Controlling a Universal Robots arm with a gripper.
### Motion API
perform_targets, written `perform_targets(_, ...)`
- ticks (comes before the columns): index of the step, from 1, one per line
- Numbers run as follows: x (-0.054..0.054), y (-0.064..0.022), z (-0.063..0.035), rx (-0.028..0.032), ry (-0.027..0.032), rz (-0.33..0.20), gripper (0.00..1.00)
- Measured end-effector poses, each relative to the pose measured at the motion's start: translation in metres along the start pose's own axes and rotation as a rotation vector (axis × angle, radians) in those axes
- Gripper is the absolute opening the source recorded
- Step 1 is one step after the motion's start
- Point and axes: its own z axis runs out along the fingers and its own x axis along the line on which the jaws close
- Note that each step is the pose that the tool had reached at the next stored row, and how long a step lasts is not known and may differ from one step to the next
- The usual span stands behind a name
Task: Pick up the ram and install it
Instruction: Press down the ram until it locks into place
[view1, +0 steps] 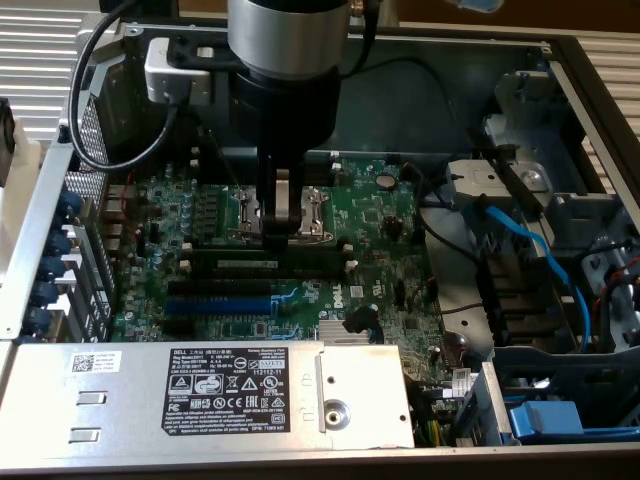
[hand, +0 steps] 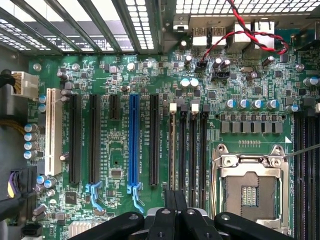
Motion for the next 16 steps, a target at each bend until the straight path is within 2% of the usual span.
perform_targets(7,-0.0023,-0.0004,0.0018,0.0005,0.0158,-0.010,0.10)
perform_targets(16,-0.0024,-0.0030,0.0022,0.0020,0.0194,-0.035,0.10)
